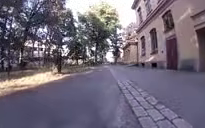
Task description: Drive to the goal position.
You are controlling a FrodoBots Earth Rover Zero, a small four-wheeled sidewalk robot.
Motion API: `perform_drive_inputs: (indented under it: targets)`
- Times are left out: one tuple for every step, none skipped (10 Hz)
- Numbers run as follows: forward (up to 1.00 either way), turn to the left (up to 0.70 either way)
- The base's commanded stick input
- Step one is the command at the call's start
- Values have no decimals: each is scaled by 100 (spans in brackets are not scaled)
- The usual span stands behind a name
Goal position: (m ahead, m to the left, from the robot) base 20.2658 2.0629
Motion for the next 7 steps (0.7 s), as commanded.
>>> perform_drive_inputs:
  targets:
    - [45,0]
    - [45,0]
    - [45,0]
    - [45,0]
    - [45,0]
    - [45,0]
    - [45,0]
